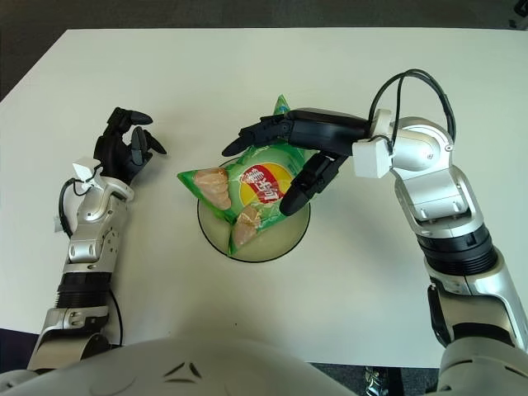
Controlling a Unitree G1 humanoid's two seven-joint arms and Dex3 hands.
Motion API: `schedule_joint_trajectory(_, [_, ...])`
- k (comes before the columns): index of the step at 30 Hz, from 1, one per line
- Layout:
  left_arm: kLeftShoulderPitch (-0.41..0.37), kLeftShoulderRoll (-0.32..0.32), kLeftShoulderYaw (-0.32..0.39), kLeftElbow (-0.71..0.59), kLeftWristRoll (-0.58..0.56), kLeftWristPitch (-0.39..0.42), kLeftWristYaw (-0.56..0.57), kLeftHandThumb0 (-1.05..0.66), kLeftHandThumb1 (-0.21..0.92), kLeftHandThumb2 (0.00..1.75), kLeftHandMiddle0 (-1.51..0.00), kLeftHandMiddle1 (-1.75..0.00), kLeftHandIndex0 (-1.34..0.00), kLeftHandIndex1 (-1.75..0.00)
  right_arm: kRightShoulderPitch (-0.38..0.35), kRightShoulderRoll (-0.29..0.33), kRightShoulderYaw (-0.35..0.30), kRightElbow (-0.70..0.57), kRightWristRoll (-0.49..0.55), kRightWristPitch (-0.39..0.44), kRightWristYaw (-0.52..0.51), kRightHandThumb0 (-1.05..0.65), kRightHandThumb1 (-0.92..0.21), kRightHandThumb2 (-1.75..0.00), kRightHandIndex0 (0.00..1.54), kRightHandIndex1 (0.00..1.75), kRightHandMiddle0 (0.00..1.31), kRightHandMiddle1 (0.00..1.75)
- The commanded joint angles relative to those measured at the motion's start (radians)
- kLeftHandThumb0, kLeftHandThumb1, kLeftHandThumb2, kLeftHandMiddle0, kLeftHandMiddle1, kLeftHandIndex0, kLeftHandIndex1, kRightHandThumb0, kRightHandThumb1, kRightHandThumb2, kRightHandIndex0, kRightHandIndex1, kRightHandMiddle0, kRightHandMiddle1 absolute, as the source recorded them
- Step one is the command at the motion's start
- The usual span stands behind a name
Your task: Put the snack into the plate.
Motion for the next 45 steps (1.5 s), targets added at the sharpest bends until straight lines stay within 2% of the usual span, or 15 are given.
schedule_joint_trajectory(1, [0.1, -0.056, -0.013, 0.062, -0.009, 0.004, -0.002, -0.37, 0.8, 0.68, -0.73, -1.75, -0.28, -1.75, 0.008, -0.002, -0.015, -0.013, 0.016, -0.005, 0.009, -0.35, -0.92, -0.09, 0.07, 0.01, 0.32, 0.01])
schedule_joint_trajectory(9, [0.102, -0.059, -0.014, 0.057, -0.014, 0.006, -0.004, -0.36, 0.81, 0.67, -0.73, -1.75, -0.28, -1.75, 0.032, 0.01, -0.025, -0.003, 0.006, -0.038, -0.004, -0.36, -0.92, -0.13, 0.06, 0.0, 0.31, 0.0])
schedule_joint_trajectory(21, [0.107, -0.061, -0.014, 0.048, -0.02, 0.011, -0.005, -0.36, 0.81, 0.66, -0.72, -1.75, -0.27, -1.75, 0.018, 0.014, -0.033, 0.056, 0.009, -0.092, 0.005, -0.36, -0.92, -0.18, 0.06, 0.0, 0.29, 0.0])
schedule_joint_trajectory(27, [0.105, -0.059, -0.013, 0.051, -0.027, 0.014, -0.008, -0.36, 0.81, 0.66, -0.72, -1.75, -0.27, -1.75, -0.09, 0.006, -0.07, 0.199, 0.089, -0.117, 0.075, -0.42, -0.92, -0.22, 0.06, 0.0, 0.28, 0.0])
schedule_joint_trajectory(31, [0.106, -0.057, -0.013, 0.052, -0.029, 0.015, -0.008, -0.36, 0.81, 0.66, -0.72, -1.75, -0.27, -1.75, -0.133, -0.014, -0.111, 0.215, 0.145, -0.099, 0.111, -0.46, -0.92, -0.24, 0.08, 0.01, 0.29, 0.01])
schedule_joint_trajectory(38, [0.103, -0.054, -0.013, 0.056, -0.025, 0.012, -0.005, -0.36, 0.82, 0.66, -0.74, -1.75, -0.27, -1.75, -0.103, -0.04, -0.167, 0.12, 0.14, 0.0, 0.049, -0.49, -0.92, -0.25, 0.1, 0.01, 0.32, 0.02])
schedule_joint_trajectory(44, [0.099, -0.051, -0.012, 0.065, -0.02, 0.003, -0.004, -0.36, 0.81, 0.66, -0.75, -1.75, -0.27, -1.75, -0.125, -0.035, -0.191, 0.15, 0.16, 0.014, 0.052, -0.49, -0.92, -0.26, 0.12, 0.02, 0.34, 0.03])
schedule_joint_trajectory(45, [0.098, -0.051, -0.011, 0.067, -0.019, 0.002, -0.003, -0.36, 0.81, 0.66, -0.75, -1.75, -0.27, -1.75, -0.128, -0.022, -0.195, 0.161, 0.152, -0.011, 0.041, -0.49, -0.92, -0.26, 0.14, 0.03, 0.34, 0.03])
